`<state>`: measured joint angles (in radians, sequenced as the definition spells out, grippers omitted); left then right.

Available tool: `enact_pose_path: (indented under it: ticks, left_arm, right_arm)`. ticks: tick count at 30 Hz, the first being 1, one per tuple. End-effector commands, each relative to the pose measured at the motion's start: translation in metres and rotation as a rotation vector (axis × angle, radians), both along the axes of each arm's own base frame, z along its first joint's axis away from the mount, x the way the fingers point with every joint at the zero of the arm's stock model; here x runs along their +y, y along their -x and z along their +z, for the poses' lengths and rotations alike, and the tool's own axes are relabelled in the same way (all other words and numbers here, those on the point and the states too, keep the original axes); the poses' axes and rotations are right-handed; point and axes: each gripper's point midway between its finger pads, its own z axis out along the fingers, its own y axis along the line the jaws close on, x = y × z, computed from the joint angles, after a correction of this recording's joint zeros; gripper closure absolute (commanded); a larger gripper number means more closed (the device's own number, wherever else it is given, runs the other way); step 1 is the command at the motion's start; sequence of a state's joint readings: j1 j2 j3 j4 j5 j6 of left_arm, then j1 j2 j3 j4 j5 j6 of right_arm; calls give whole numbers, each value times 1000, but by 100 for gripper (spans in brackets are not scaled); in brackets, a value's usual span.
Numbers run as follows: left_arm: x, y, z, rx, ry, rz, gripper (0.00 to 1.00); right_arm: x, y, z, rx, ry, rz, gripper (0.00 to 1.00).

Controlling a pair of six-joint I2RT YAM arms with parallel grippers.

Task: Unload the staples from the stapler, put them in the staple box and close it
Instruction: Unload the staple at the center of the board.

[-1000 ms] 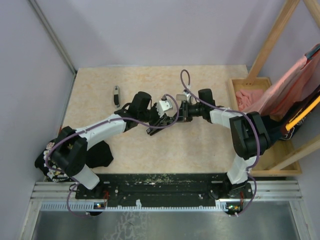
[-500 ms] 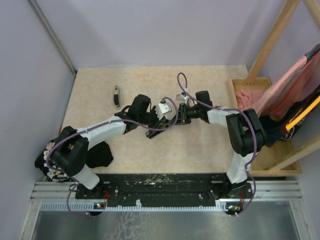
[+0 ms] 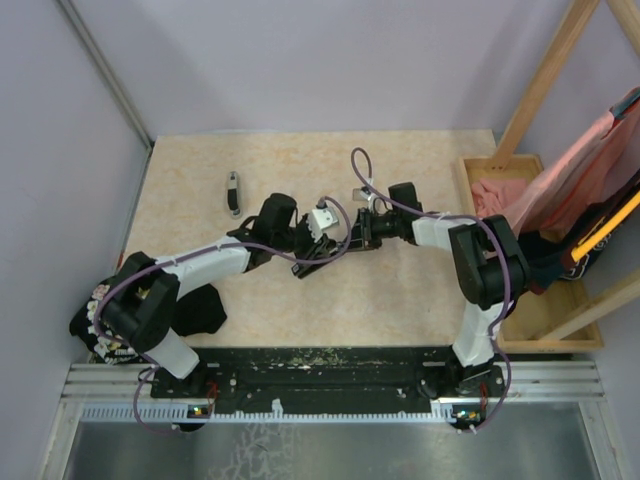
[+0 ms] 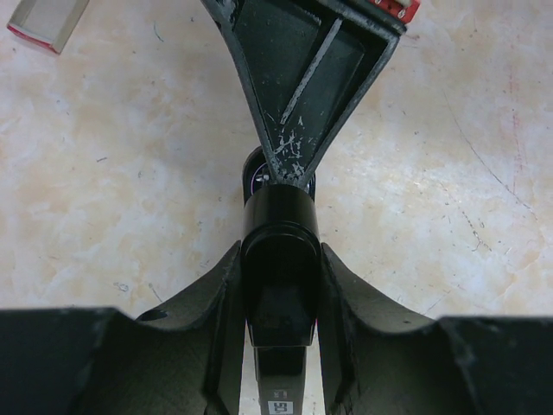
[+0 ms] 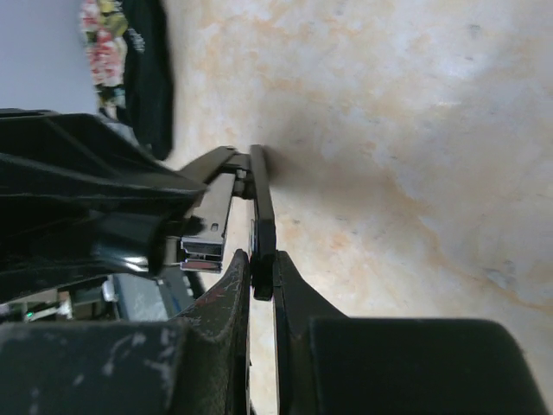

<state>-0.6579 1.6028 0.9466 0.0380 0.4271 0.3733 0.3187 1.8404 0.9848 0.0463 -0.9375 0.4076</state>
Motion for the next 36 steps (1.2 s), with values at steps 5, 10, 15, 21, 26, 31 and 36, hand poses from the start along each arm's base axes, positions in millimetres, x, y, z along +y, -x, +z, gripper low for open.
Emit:
enact_pose_path:
  ticks: [5,10,15,21,26,31,36]
  left_arm:
    - [-1,-20,68,-154,182,12,100]
    - [0,-20,69,-158,188,10,100]
    - [-1,-18,61,-143,181,-4,100]
    - [-1,-18,61,-144,181,-10,100]
    - [-1,-17,61,-145,181,-12,100]
    - [-1,-17,62,-144,183,-13,100]
    - [-3,-15,61,-139,186,-27,100]
  right_arm:
    - [-27,-23,-46,-53,201,-82,100]
    - [-27,-23,-46,-53,199,-72,100]
    - [-26,-25,-32,-88,183,-60,86]
    - [-30,-30,-22,-114,177,-69,74]
    - [-39,-36,-18,-114,167,-89,69]
    - [-44,-39,-11,-122,146,-96,66]
    - [-40,-37,1,-122,97,-84,60]
